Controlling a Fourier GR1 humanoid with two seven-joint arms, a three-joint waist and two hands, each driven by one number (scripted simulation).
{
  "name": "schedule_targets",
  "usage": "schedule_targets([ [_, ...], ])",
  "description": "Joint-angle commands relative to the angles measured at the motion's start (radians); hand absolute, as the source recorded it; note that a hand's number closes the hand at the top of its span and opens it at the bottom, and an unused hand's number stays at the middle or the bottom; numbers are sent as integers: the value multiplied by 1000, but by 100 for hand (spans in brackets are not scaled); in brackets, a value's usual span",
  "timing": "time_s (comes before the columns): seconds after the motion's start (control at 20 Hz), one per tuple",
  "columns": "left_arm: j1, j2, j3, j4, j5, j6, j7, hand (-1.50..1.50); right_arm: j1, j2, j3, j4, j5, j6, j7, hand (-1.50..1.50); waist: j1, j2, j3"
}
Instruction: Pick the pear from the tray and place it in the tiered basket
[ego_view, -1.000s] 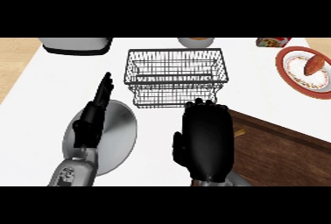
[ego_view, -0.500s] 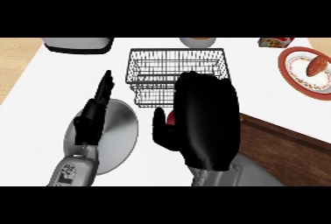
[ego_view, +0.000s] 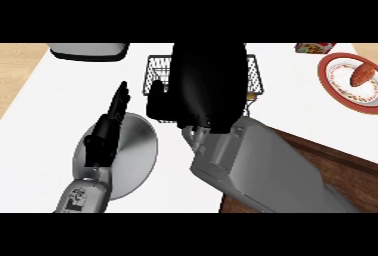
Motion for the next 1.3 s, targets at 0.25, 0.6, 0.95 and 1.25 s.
schedule_targets([
  [0.25, 19, 22, 12, -66, 19, -19, 38, 0, -211, 17, -66, 334, -8, -44, 150, 150, -12, 3, 2],
  [0.6, 1, 16, 24, -28, 9, 5, 18, 0, -195, 17, -120, 475, -17, -115, 65, 150, -36, 6, 3],
  [0.95, 1, -9, -5, -16, -7, 30, 3, 0, -102, 17, -200, 430, -91, -420, 52, -150, -29, 7, 4],
  [1.25, 60, 19, 20, -35, 12, 10, -20, 0, -98, 17, -297, 335, -20, -579, 32, -150, -46, 0, 5],
])
